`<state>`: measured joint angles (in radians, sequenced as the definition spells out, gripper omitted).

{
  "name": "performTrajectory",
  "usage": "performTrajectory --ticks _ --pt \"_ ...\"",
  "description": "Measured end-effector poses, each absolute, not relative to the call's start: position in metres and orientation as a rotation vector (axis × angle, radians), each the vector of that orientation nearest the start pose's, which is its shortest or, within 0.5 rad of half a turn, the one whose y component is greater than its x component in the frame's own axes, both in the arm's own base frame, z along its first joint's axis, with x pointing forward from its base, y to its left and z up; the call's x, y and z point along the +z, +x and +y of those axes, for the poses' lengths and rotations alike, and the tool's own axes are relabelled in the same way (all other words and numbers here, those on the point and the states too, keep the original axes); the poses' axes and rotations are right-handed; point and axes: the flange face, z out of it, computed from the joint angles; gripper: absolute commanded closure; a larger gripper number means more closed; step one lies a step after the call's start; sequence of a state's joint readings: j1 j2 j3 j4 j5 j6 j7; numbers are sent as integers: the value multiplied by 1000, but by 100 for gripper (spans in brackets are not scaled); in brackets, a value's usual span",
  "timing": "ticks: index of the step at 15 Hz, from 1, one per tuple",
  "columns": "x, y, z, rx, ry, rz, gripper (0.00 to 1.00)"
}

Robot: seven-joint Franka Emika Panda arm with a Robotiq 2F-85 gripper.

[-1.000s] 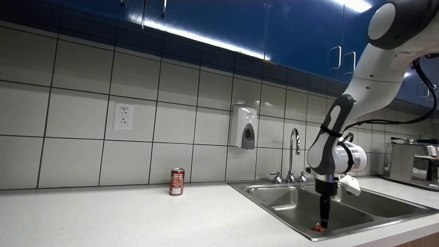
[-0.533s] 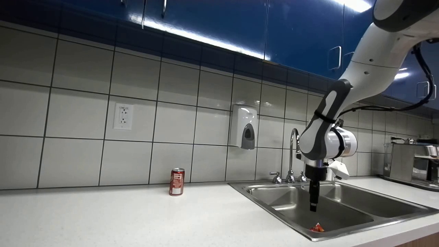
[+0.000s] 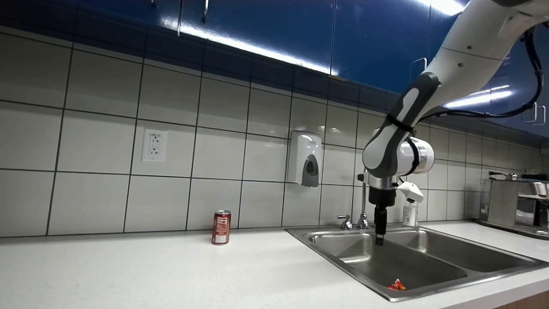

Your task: Put the orange packet into the sink

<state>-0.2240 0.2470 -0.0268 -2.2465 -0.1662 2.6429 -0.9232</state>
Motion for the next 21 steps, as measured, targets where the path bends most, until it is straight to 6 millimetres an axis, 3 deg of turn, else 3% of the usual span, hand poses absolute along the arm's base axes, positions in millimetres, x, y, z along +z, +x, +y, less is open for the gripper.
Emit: performTrajectory --ticks 5,13,21 --pt "295 535 -109 -35 -3017 -1192 0" --pt "321 515 -66 59 -2996 -810 0" --pt "339 484 -19 97 -2889 -692 0"
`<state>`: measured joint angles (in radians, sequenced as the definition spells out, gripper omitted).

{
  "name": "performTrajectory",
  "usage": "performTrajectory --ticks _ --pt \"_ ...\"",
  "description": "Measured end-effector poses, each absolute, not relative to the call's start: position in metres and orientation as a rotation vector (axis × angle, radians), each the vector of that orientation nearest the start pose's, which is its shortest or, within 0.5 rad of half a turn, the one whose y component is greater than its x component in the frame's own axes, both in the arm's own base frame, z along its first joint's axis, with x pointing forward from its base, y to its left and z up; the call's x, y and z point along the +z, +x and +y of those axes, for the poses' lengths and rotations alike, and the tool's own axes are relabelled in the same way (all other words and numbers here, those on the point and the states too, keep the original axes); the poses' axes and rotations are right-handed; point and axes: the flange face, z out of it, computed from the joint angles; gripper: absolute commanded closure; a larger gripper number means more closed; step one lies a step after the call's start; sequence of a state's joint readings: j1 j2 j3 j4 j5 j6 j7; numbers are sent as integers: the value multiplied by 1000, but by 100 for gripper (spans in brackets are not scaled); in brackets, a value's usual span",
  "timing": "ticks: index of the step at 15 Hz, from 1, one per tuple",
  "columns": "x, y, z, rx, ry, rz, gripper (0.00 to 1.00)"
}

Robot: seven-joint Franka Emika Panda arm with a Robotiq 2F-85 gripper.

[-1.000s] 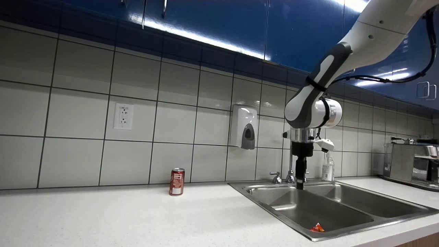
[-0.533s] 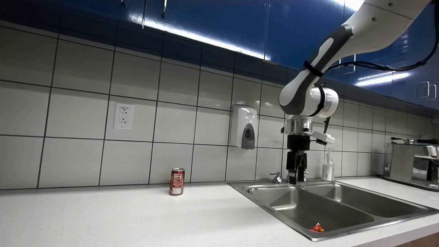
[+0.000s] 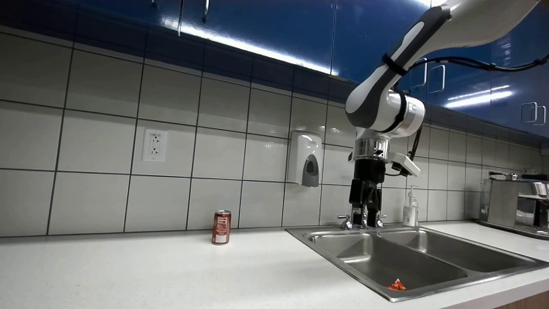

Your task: Put the orange packet into the sink

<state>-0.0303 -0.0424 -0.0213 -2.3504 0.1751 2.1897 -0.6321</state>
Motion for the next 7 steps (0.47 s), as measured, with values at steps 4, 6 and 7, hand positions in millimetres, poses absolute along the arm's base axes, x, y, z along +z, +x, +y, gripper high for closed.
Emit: performTrajectory --ticks 4,6,7 --pt "347 473 -12 90 -2878 -684 0" --pt "346 472 -12 92 -2878 -683 0" --pt "346 472 -12 92 -2878 -683 0"
